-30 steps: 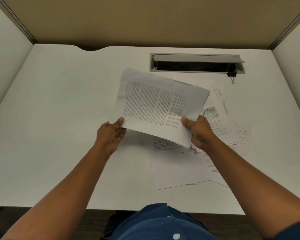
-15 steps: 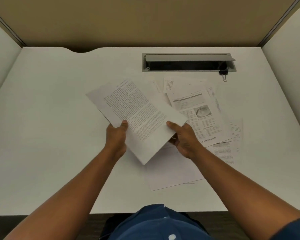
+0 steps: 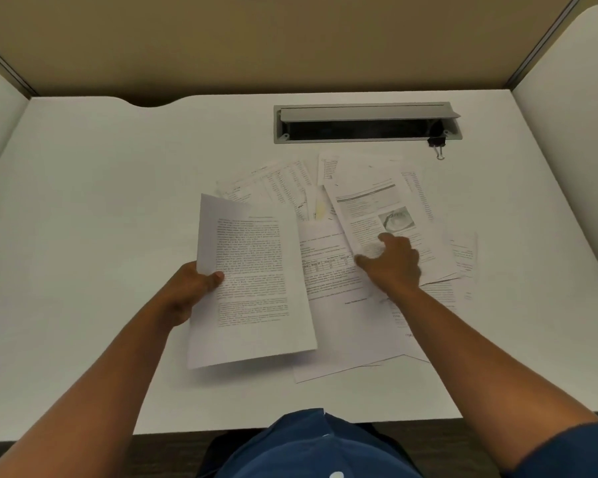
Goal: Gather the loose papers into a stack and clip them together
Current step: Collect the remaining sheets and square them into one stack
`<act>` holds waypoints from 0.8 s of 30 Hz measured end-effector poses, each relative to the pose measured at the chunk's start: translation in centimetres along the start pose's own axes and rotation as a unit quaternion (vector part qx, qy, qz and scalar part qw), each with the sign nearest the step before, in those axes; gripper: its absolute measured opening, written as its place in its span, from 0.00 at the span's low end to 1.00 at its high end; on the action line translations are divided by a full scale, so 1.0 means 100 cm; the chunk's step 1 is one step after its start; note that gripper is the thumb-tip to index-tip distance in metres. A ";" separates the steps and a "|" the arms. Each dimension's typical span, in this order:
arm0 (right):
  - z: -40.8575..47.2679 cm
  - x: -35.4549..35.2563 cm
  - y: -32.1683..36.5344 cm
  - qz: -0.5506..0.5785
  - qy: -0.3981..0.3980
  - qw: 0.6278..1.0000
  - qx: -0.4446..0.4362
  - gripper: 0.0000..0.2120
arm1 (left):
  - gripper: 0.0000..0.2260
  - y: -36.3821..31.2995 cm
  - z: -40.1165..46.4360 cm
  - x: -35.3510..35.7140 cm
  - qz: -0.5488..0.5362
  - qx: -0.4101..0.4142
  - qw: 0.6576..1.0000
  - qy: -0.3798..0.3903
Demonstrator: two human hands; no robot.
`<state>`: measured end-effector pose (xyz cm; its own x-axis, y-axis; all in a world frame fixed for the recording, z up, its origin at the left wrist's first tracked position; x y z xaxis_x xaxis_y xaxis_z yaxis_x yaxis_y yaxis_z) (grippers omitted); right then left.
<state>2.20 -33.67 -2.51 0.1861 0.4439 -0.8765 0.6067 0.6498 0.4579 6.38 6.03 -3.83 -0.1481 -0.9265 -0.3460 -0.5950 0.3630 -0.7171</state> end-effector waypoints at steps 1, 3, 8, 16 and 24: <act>0.008 -0.010 -0.006 -0.026 -0.023 0.999 0.017 0.36 | 0.16 0.001 -0.001 0.002 0.001 -0.001 1.000 0.002; 0.026 -0.027 -0.022 -0.059 -0.044 0.996 0.053 0.37 | 0.15 0.000 -0.003 0.008 0.000 -0.002 1.000 0.006; 0.055 -0.037 -0.065 -0.086 -0.003 0.989 0.119 0.39 | 0.15 -0.002 -0.004 0.027 -0.022 -0.012 1.000 0.010; 0.066 -0.038 -0.084 -0.076 0.015 0.989 0.124 0.44 | 0.15 -0.017 -0.007 0.055 -0.026 -0.006 0.999 0.032; 0.075 -0.044 -0.089 -0.015 -0.030 0.990 0.133 0.13 | 0.15 -0.021 -0.001 0.059 -0.032 -0.005 0.999 0.018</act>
<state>1.78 -46.00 -3.83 0.2055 0.3847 -0.8999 0.7938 0.4723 0.3831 6.72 -0.20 -4.27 -0.1386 -0.9505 -0.2780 -0.6124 0.3029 -0.7302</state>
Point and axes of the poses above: each hand's wrist, its own z-axis towards the middle knuckle, its own x-axis out of the palm, y = z × x, the point moved 10 cm from there along z, towards the middle knuckle, and after that the axes turned 12 degrees about -y, right-handed, at the moved point
